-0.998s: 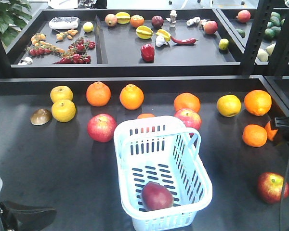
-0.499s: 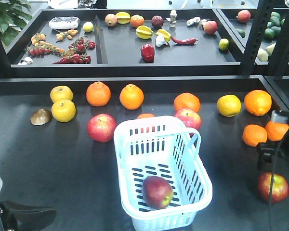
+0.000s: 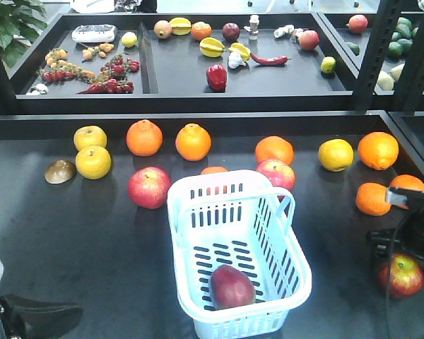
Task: Pick three apples into basket with both arms
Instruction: 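Move the right gripper to a second red apple and grasp it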
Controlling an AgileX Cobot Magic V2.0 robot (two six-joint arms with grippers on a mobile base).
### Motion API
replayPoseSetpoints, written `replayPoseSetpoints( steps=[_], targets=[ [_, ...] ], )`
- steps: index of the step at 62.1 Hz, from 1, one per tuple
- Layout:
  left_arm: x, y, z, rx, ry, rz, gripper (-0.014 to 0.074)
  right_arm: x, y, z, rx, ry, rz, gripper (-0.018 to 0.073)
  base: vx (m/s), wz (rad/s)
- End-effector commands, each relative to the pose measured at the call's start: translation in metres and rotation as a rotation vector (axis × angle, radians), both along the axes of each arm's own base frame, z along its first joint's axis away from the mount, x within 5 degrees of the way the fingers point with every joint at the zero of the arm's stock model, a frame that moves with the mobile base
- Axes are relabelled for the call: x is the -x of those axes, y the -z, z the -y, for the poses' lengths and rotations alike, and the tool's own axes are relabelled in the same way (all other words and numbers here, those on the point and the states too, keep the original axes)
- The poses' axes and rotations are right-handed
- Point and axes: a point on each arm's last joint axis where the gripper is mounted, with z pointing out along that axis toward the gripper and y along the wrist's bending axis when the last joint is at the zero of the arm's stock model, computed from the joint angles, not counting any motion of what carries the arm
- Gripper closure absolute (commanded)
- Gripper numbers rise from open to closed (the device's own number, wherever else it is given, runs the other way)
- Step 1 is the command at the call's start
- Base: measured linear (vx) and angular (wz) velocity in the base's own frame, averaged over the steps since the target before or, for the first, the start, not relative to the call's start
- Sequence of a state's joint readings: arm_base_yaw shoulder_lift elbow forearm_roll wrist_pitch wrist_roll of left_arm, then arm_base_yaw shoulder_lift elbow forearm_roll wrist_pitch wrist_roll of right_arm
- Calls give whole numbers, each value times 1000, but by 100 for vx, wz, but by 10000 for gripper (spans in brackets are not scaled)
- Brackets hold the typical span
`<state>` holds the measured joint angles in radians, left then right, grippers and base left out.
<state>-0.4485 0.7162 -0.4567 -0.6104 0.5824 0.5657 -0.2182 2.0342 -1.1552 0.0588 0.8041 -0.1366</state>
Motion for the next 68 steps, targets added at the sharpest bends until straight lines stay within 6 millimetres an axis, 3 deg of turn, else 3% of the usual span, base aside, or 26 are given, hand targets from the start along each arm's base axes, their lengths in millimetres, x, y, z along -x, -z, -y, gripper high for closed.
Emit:
replayPoseSetpoints(
  steps=[1,11,23,33,41,54,68],
  targets=[
    [-4,-11,1,55,-33,42,602,-7,-14,3,15,1,58,-90,0,0],
    [-4,-11,1,55,-33,42,602,-7,-10,3,11,0,43,-40,0,0],
    [-4,-11,1,55,-33,42,602,-6,-20,2,11,4,67,148,0,0],
    [-4,-11,1,55,-33,42,602,-5,-49,-1,3,-34,151,397,0,0],
    [-4,-11,1,55,-33,42,602,1,-83,-9,-50,-73,229,568,0,0],
    [-4,-11,1,56,-34,42,602,27,-135,-36,-246,-173,353,567,0,0],
    [-7,-14,1,68,-58,74,602,81,-159,-67,-444,-205,510,564,0,0]
  ],
)
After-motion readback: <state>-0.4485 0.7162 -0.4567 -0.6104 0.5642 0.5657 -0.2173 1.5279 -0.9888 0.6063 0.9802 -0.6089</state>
